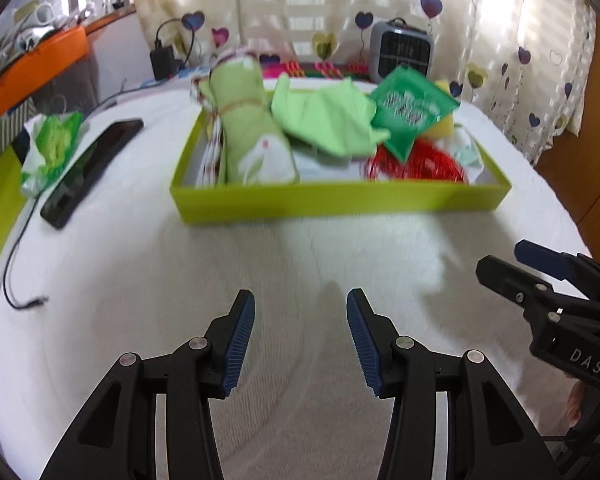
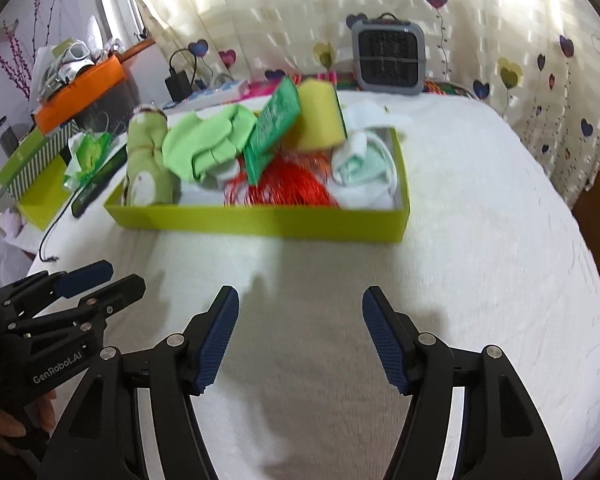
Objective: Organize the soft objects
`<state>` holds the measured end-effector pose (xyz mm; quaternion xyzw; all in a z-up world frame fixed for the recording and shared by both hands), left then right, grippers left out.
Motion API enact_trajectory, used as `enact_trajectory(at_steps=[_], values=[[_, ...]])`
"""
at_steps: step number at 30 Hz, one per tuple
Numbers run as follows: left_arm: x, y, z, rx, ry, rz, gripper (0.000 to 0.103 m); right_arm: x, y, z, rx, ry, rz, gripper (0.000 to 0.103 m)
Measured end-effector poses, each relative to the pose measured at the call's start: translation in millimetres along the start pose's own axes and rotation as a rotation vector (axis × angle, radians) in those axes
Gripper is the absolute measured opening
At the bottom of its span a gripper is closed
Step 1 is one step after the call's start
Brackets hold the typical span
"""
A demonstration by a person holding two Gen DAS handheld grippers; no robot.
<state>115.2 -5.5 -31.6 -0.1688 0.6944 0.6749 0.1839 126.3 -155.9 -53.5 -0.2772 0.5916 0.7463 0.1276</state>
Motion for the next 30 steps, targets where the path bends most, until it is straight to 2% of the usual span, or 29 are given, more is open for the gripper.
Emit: enact_trajectory(at_steps=[9,18,30], values=[[11,-1,2,-0.035,0.019,-0.013,0.047,20,-3,-2,0.092,0.036,0.021,0.065],[14,-2,2,-0.054,0.034,-0.044,0.049,26,-3,0,0.143,0.049,0.018,0.065],[15,-2,1,-0.059,0.035,-0.046,0.050,26,-5,-1,0.149,0.037,0.021,0.069]])
Point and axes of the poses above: each gripper's, at about its wrist camera, not at the fingertips, and y roughly against the way its jaws point, z to its left, x to its underside, the point moved 6 cm from there along -y, roughly the way its jaws point, and after that the axes turned 8 degrees about z, right-handed, at the moved point
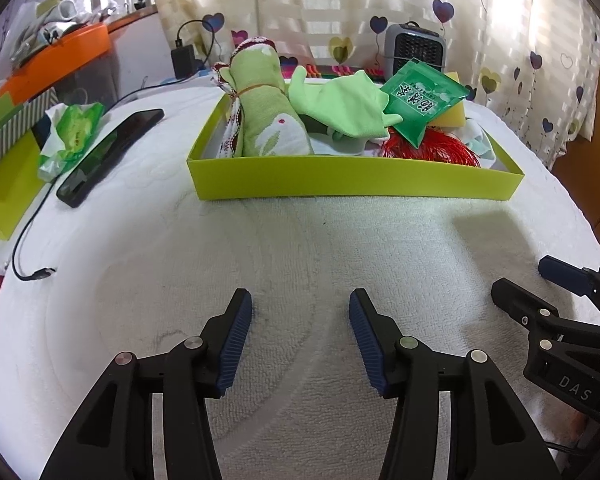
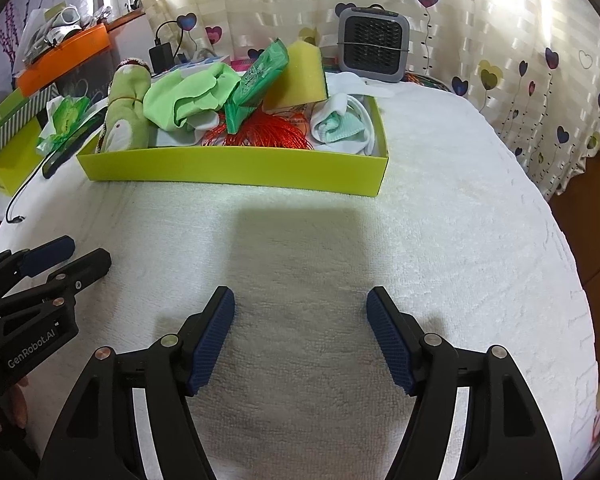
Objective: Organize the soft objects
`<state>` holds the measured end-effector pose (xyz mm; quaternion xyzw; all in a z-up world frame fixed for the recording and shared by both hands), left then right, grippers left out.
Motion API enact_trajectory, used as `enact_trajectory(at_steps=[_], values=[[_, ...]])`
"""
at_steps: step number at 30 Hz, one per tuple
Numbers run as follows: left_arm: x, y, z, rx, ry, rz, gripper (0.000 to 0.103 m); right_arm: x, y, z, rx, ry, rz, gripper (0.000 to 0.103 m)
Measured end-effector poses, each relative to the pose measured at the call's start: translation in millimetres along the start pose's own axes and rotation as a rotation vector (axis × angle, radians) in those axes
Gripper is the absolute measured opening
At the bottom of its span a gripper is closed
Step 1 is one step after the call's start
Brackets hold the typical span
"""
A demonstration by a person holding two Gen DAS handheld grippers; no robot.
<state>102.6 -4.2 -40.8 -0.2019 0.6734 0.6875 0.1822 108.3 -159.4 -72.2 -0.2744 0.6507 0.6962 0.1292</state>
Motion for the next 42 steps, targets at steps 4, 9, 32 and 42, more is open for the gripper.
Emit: enact_trajectory(at_steps=[4,9,32,42], values=[[-0.6,-0.6,0.5,-0.005,0.000,0.001,0.050,0.4,0.1,-0.4,0.000,0.001,0.000,0.070],[-1.5,-0.8,0.4,-0.002,0.006,0.001,0.050,0.4,-0.3,-0.2,-0.002,-0.002,0.000,0.070],[-1.3,-0.8,0.6,-0.004,0.003,0.001,0.051,0.6,-1.0,-0.7,-0.005,-0.007,0.000,0.070],[-1.3,-0.9,0.5,-0.005,0.003,0.001,0.051,0.3,-0.8,-0.6,-0.005,-0.007,0.000,0.071]])
Point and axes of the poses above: each gripper's, at about its wrist camera, not at the fingertips, and y roughly against the way its jaws point, z to its left, x to its underside, the point moved 6 cm from there along -y, roughly the way its jaws point, and after that the axes turned 8 degrees about z, right-handed, at the moved point
